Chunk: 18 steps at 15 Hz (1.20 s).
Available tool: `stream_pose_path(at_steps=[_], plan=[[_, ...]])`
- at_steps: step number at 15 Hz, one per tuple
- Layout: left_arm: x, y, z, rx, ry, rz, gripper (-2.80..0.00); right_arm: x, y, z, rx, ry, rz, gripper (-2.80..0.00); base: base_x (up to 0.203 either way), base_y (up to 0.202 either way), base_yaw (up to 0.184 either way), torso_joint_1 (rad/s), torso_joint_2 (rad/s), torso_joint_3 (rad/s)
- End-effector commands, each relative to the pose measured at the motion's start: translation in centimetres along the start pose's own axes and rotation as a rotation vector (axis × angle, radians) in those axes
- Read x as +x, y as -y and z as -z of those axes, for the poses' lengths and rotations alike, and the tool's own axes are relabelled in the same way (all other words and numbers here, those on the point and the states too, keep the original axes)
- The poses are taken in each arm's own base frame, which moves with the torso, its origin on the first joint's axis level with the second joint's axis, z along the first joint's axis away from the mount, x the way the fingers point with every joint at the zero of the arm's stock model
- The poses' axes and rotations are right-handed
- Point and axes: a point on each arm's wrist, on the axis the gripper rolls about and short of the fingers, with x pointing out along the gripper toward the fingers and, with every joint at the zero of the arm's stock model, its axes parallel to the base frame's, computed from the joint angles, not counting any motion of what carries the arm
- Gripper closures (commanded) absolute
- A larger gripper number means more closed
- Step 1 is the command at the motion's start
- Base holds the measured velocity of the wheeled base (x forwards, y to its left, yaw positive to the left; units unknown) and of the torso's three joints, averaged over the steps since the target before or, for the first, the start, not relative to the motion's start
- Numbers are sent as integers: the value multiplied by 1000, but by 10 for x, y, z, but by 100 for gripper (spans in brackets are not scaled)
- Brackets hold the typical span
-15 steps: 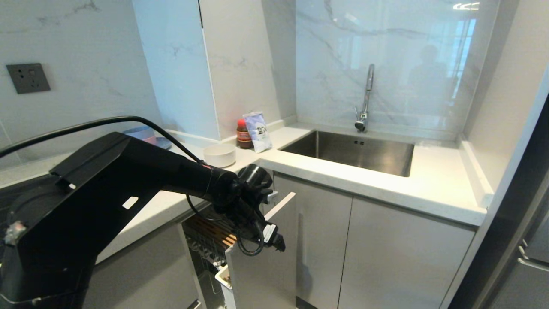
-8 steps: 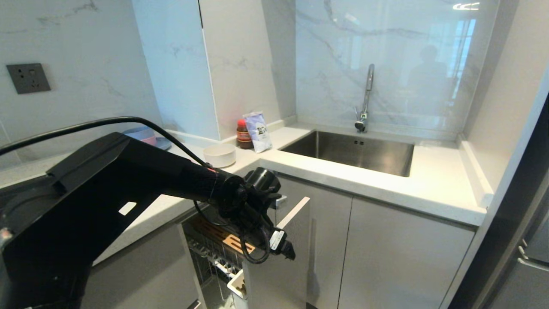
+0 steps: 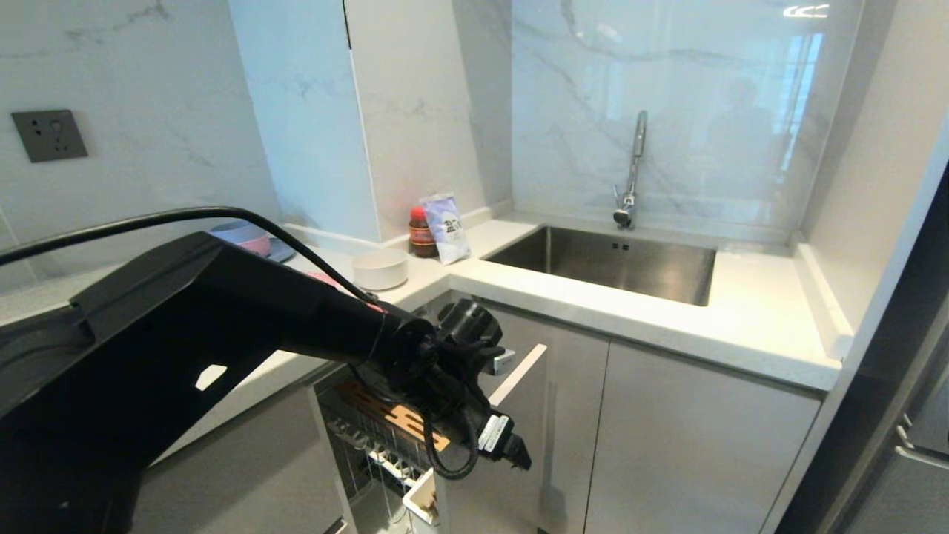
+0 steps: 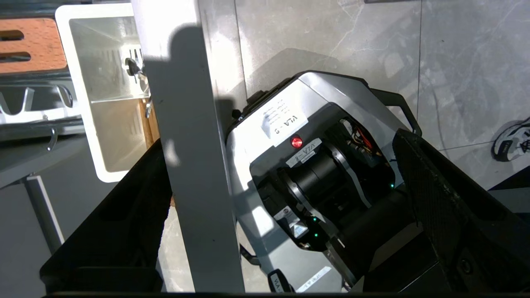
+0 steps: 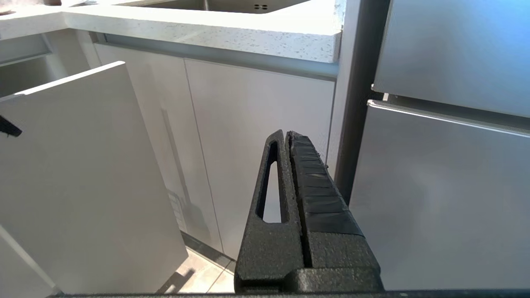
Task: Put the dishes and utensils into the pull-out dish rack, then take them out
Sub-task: Open the cupboard
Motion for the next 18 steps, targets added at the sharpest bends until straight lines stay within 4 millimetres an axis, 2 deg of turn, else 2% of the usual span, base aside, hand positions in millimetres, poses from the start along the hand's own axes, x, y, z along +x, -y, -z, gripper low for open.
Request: stream_pose_path(at_steps=[1, 7, 12, 18], plan=[[2, 9, 4, 18, -10, 22, -280, 0, 0, 0, 0, 1, 0, 0, 0, 0, 0, 0, 0, 0], [6, 29, 11, 57, -41, 76, -280, 0, 0, 0, 0, 1, 0, 0, 0, 0, 0, 0, 0, 0], [-7, 44, 13, 59, -27, 148, -280, 0, 0, 0, 0, 1, 0, 0, 0, 0, 0, 0, 0, 0], [-26, 44, 11, 61, 21, 155, -280, 0, 0, 0, 0, 1, 0, 0, 0, 0, 0, 0, 0, 0]])
